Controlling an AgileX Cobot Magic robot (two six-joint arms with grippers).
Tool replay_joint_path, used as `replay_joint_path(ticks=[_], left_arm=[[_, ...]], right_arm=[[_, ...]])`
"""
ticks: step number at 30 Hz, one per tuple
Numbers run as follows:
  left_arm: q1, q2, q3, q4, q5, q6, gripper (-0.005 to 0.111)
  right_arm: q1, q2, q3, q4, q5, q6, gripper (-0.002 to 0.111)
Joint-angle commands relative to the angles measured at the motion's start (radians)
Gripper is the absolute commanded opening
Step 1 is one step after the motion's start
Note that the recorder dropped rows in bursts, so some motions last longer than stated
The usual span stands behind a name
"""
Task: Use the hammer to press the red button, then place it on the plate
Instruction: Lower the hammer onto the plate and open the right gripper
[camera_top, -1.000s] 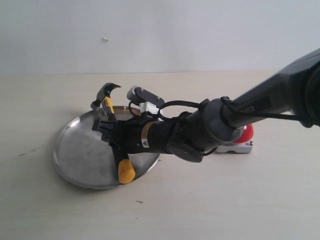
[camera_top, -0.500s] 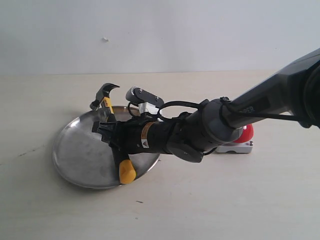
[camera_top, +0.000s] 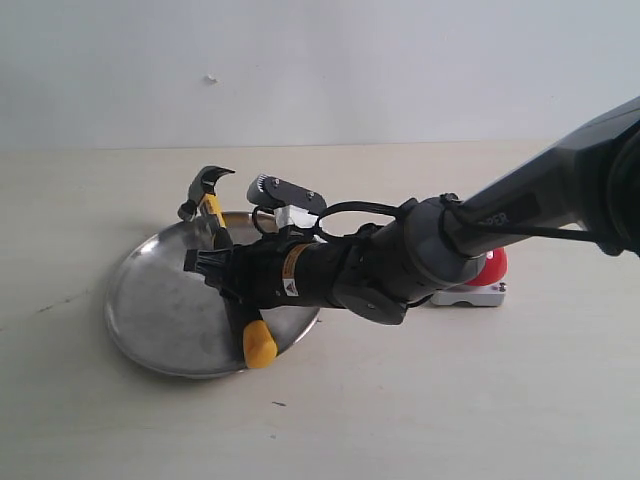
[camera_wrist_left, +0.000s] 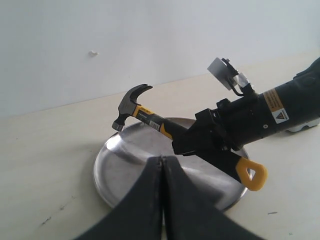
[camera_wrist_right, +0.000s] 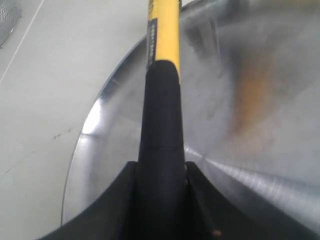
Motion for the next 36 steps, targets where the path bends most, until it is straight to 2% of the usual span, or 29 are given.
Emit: replay_joint_path(ticks=[1, 6, 13, 18, 25, 36], left_arm=[[0.002, -0.006, 0.0, 0.003, 0.003, -0.001, 0.0], [0.002, -0.006, 0.0, 0.003, 0.003, -0.001, 0.0], [0.002, -0.006, 0.0, 0.003, 0.003, -0.001, 0.0], [0.002, -0.006, 0.0, 0.003, 0.003, -0.001, 0.0], [0.002, -0.006, 0.0, 0.003, 0.003, -0.001, 0.0], [0.002, -0.006, 0.0, 0.003, 0.003, -0.001, 0.0]], right_arm=[[-0.005, -0.016, -0.018, -0.005, -0.057, -0.026, 0.0], [-0.005, -0.016, -0.018, -0.005, -0.035, -0.026, 0.003], [-0.005, -0.016, -0.018, -0.005, -0.035, -0.026, 0.027], [-0.005, -0.016, -0.018, -0.005, -0.035, -0.026, 0.038], [-0.005, -0.016, -0.018, -0.001, -0.001, -0.065, 0.038], [-0.005, -0.191, -0.018, 0.071, 0.296, -0.264, 0.038]])
